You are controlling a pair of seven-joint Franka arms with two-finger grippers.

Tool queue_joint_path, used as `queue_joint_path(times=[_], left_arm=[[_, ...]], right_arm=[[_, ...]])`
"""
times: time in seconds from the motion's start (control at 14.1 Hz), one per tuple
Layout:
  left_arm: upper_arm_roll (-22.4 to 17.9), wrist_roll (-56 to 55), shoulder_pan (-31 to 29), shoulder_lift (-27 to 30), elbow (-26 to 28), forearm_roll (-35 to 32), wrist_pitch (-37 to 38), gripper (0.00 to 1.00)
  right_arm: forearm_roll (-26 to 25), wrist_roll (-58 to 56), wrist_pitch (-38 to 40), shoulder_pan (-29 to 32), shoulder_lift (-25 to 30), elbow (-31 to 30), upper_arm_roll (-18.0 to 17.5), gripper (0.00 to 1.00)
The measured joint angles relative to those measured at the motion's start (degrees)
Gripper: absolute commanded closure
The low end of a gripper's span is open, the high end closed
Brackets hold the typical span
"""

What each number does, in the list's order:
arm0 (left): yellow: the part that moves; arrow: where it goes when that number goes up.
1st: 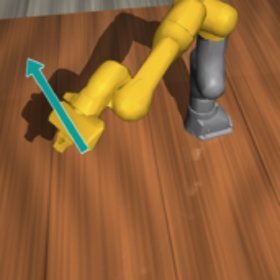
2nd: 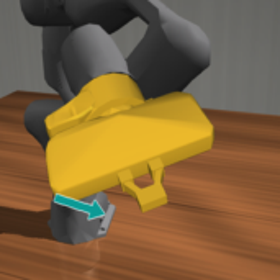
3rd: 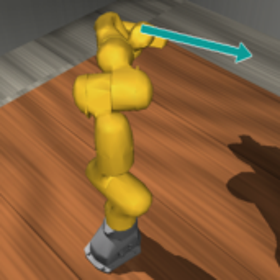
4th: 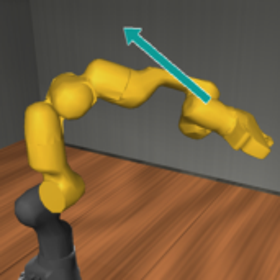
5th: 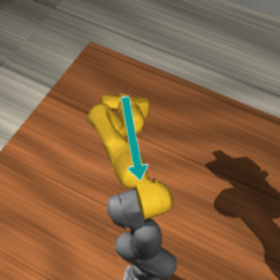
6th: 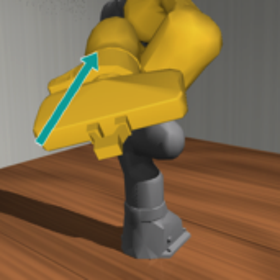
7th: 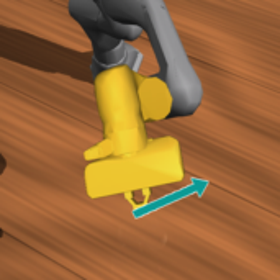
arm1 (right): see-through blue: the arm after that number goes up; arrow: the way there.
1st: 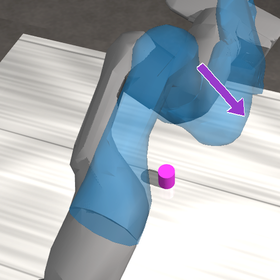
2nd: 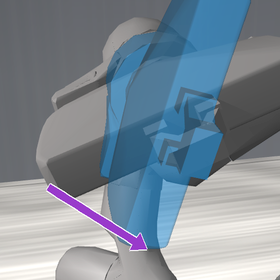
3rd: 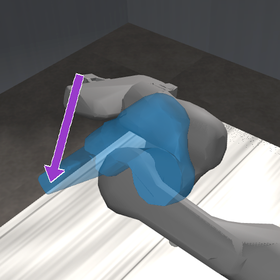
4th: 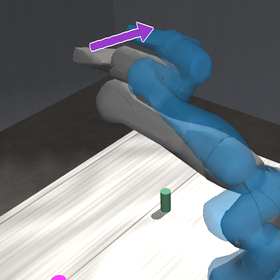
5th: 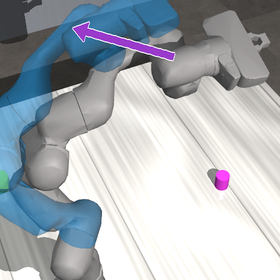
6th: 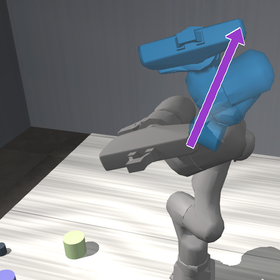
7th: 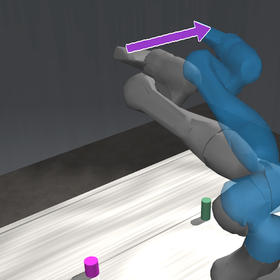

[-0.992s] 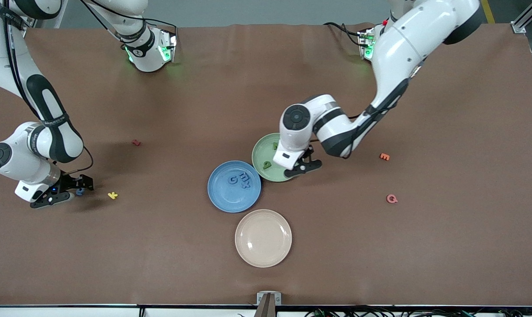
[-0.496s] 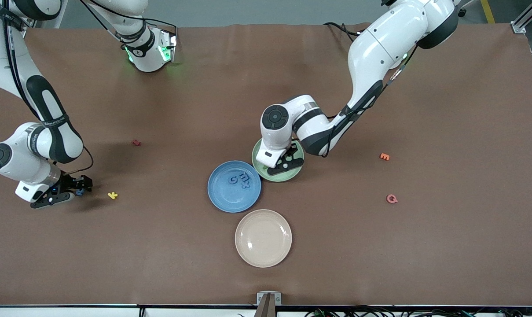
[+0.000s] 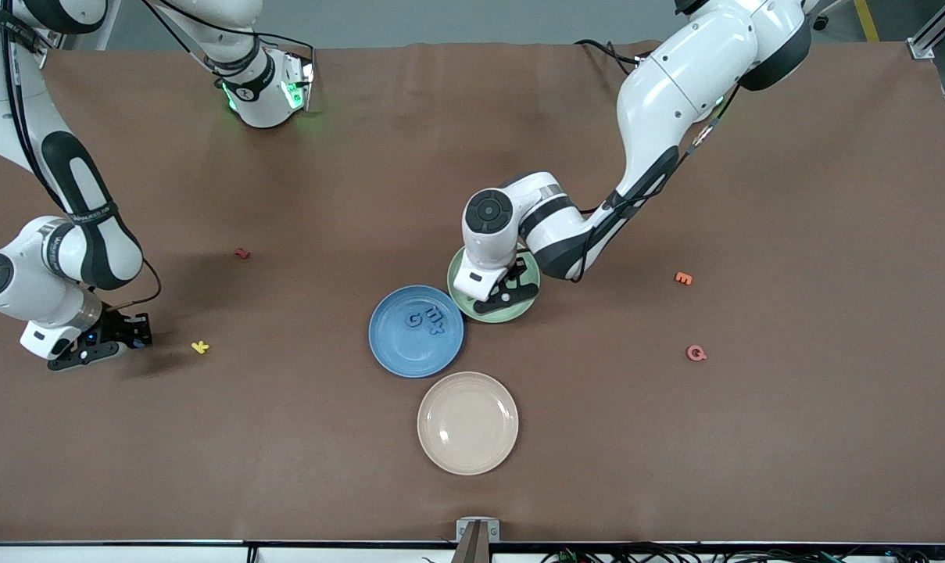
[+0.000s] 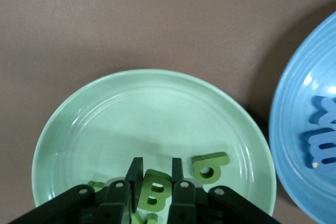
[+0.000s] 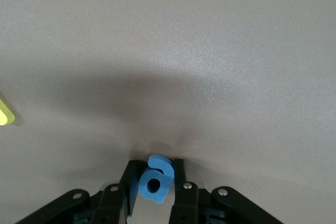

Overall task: Sort letters by color into matching plates
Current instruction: 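Carry the green B to the green plate while the right grasps blue a, then release the B on the green plate while the right carries a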

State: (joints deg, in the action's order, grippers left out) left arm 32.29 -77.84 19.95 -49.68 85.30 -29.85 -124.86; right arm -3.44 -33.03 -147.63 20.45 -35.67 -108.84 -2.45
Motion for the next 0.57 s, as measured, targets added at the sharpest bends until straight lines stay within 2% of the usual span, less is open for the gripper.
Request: queue_joint_path(times=[0.14,0.35,0.57], left_arm=[[0.0,0.0,0.0,0.0,-0.1,0.0,-0.1,0.32],[-0.2,0.2,-0.1,0.0,-0.2,0.0,-0.3,0.15],[-0.3,0.3,-0.7,0.0,-1.0,0.0,-0.4,0.12]], right_arm=[[0.0,-0.1,0.0,0.0,0.0,0.0,0.0,0.99],[0.0,-0.1,0.5,0.0,0.0,0.1,-0.1,0.99],[0.0,2.6,7.1,-1.3,0.6,1.6,-1.4,0.99]])
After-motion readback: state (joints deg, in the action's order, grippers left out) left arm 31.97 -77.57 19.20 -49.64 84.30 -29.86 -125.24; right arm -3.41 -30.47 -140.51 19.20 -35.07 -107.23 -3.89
